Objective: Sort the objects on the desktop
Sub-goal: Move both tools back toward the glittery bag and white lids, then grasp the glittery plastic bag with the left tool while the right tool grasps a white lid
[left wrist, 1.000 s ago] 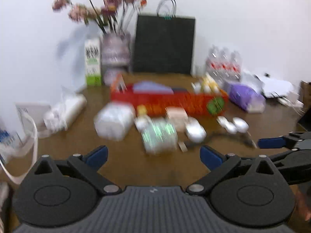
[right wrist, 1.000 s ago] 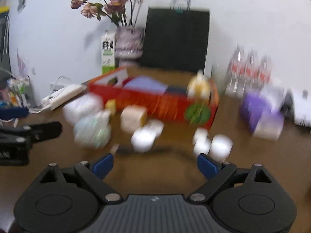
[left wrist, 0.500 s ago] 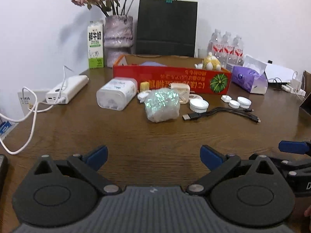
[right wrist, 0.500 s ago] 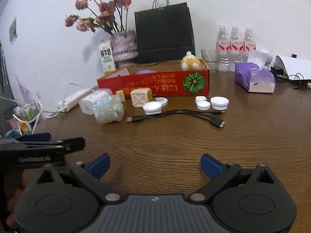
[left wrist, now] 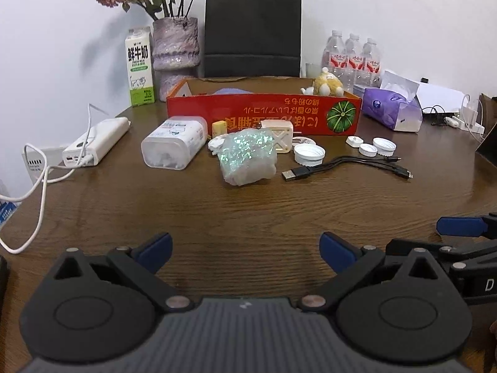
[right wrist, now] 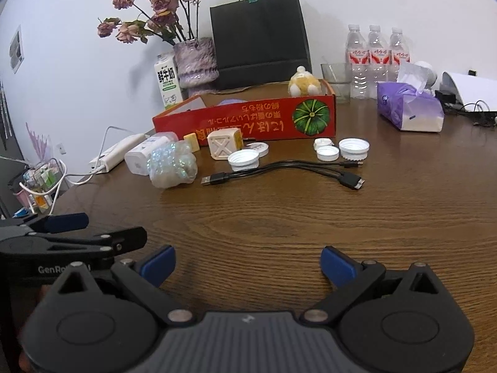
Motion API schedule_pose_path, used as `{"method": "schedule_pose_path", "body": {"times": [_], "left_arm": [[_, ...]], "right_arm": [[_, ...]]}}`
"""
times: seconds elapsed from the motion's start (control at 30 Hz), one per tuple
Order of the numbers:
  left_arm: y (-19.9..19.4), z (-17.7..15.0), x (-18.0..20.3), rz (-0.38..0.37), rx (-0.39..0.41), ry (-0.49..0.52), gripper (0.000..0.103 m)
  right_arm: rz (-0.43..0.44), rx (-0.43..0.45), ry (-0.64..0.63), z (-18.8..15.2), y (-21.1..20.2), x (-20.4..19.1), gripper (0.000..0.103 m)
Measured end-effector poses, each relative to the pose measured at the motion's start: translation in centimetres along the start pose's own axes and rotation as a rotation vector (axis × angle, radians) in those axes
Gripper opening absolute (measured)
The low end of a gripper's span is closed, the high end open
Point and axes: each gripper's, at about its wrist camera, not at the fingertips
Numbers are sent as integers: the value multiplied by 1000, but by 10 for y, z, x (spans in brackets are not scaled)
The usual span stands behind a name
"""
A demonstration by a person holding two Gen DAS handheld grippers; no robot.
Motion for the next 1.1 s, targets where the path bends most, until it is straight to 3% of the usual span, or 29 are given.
{"method": "schedule_pose_path", "body": {"times": [0.23,0.37,0.47,0.53,0.57,0.73,0.8,0.83,0.9,0.97,1.1], "left_arm": [[23,29,-5,-39,10,-22,103],[55,58,-16,-67,17,-67,102],[79,69,-19,-109,1,-50,85],[90,70,-22,-122,-22,-60,52],[93,69,-24,-129,-29,-79,49],[90,65,-42,-149,-2,-166,48],[88,65,-46,-128,3,-169,47],[88,66,-47,-119,4,-167,47],[87,67,-49,-110,1,-175,47],[85,69,-52,-150,-1,-194,47],[61,67,-50,-146,70,-206,47]], "right_arm": [[-10,7,48,11,0,8,100],[-72,55,-25,38,11,11,91],[-82,43,-105,60,34,7,85],[-64,29,-135,71,52,2,81],[-49,18,-148,77,63,-1,80],[-14,-46,-191,96,121,-13,72],[-17,-88,-198,99,143,-17,57],[-29,-108,-199,99,150,-18,42],[-37,-103,-197,96,152,-21,39],[-37,-82,-183,94,145,-22,39],[-66,17,-181,93,109,-21,39]]}}
Point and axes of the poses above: each gripper's, at about its wrist camera, not at the fingertips, and y roughly the way its jaws point, x to its right, z to its top, and after that the axes turned 3 degrees about x, right-handed
